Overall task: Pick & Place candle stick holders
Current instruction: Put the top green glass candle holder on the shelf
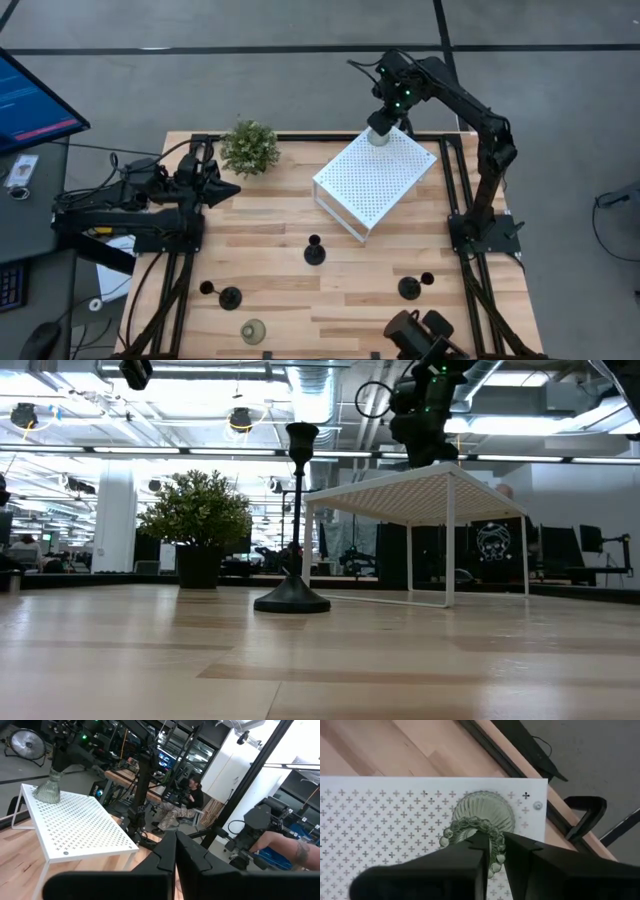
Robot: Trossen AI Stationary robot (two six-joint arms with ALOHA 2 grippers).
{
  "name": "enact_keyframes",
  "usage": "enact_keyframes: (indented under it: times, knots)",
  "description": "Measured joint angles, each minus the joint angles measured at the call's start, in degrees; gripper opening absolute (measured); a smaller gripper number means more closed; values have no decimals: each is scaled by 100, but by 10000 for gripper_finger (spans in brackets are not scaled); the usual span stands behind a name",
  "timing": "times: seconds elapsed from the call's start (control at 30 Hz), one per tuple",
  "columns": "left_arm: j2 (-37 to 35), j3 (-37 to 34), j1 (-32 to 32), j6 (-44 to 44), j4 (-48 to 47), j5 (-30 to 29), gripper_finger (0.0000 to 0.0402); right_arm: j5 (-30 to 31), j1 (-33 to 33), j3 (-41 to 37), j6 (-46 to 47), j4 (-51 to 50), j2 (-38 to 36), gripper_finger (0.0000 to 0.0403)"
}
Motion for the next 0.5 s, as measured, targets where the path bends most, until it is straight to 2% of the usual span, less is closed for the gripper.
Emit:
enact_keyframes:
  times: [0.5]
  knots:
    - [0, 0, 0, 1, 0, -2, 5, 25, -111, -7, -99, 9, 4, 45]
